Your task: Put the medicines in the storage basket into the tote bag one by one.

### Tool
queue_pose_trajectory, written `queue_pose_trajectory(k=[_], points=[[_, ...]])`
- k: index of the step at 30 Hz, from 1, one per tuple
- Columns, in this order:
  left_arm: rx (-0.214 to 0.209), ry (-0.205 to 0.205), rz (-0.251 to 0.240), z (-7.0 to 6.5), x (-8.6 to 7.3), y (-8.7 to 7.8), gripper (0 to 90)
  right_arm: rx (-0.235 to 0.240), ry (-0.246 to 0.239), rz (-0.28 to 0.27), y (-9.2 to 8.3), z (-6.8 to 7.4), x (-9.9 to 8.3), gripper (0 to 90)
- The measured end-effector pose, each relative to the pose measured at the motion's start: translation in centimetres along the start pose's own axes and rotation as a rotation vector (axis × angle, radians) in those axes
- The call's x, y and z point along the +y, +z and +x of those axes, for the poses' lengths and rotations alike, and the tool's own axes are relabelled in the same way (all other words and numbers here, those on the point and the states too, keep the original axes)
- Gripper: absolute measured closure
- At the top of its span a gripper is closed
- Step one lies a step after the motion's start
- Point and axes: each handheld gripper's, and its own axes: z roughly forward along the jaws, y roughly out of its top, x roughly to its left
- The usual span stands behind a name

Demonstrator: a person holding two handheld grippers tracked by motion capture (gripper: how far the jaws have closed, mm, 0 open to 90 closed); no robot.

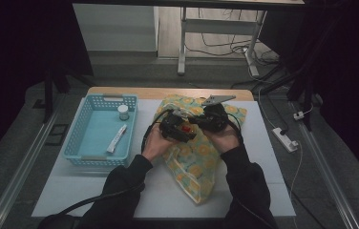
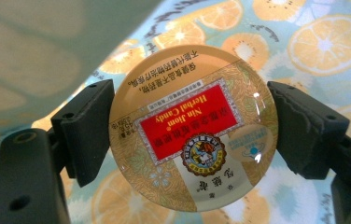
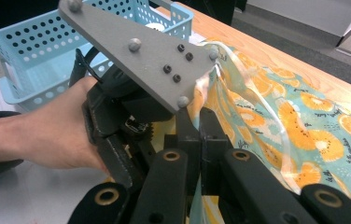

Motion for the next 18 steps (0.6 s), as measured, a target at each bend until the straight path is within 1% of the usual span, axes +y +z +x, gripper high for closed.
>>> queue_pose_trajectory(k=[4, 5, 6, 8, 10, 11, 14, 15, 18], points=[[-0.005, -0.013, -0.011, 0.2, -0.3, 0.4, 20.0, -0.001, 0.002, 0.006, 0.1, -0.1, -0.1, 90.0], [-0.008, -0.013, -0.014, 0.2, -0.3, 0.4, 19.9, 0.000, 0.003, 0.007, 0.2, -0.1, -0.1, 90.0], [-0.009, -0.022, -0.023, 0.2, -0.3, 0.4, 19.8, 0.000, 0.004, 0.007, 0.2, -0.1, -0.1, 90.0], [-0.008, -0.029, -0.030, 0.2, -0.3, 0.3, 18.4, 0.000, 0.004, 0.006, 0.1, -0.2, -0.1, 90.0], [-0.034, -0.036, -0.043, 0.3, -0.2, 0.1, 15.9, 0.000, 0.008, 0.004, 0.1, -0.2, -0.1, 90.0], [-0.038, -0.037, -0.045, 0.2, -0.1, -0.1, 14.7, 0.000, 0.008, 0.001, 0.0, -0.2, -0.1, 90.0], [-0.047, -0.035, -0.041, 0.0, 0.1, -0.5, 12.2, 0.000, 0.007, -0.003, 0.0, -0.3, -0.1, 90.0], [-0.051, -0.026, -0.036, 0.0, 0.2, -0.7, 11.1, 0.000, 0.007, -0.003, 0.0, -0.3, -0.1, 90.0], [-0.057, -0.025, -0.019, -0.2, 0.4, -1.3, 9.0, -0.001, 0.009, -0.004, -0.1, -0.3, -0.2, 90.0]])
